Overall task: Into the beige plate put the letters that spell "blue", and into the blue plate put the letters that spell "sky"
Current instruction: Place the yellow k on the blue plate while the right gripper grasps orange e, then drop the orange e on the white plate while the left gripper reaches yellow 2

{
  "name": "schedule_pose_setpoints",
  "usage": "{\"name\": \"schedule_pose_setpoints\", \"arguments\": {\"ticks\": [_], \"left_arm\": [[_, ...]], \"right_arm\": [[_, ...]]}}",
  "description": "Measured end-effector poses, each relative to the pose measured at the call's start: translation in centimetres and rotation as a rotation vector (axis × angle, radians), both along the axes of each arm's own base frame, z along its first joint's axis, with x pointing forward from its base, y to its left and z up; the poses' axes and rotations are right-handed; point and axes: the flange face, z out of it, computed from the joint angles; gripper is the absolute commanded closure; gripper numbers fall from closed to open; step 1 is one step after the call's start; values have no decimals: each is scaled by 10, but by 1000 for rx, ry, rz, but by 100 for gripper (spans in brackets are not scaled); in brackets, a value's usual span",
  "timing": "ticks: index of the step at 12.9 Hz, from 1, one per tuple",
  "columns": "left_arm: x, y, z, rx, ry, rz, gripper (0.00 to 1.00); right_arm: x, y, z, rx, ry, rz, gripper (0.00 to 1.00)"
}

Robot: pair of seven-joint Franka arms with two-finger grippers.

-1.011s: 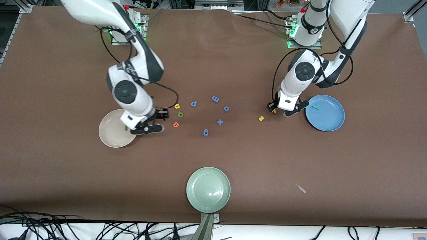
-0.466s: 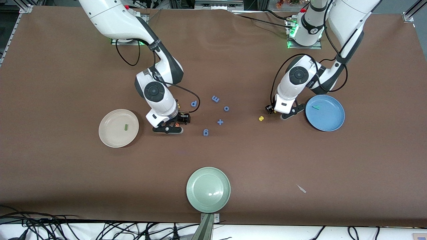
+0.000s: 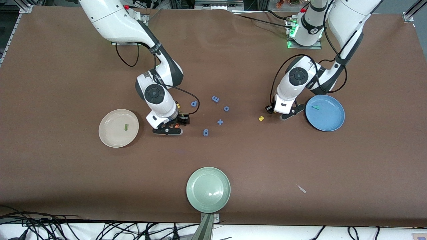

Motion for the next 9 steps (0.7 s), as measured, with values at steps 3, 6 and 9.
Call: {"name": "schedule_pose_setpoints", "arguments": {"ticks": [3,6,9], "left_arm": [[1,0,0,0,0,1,91],[10,6,6,12,-1,16,92],[44,27,36,110,57,41,92]], "right_arm": [[-3,-1,-14,-4,1,6,45],[-4,-2,-19,-9,-6,15,80],[-2,-2,-12,-7,-17,29,99]]}}
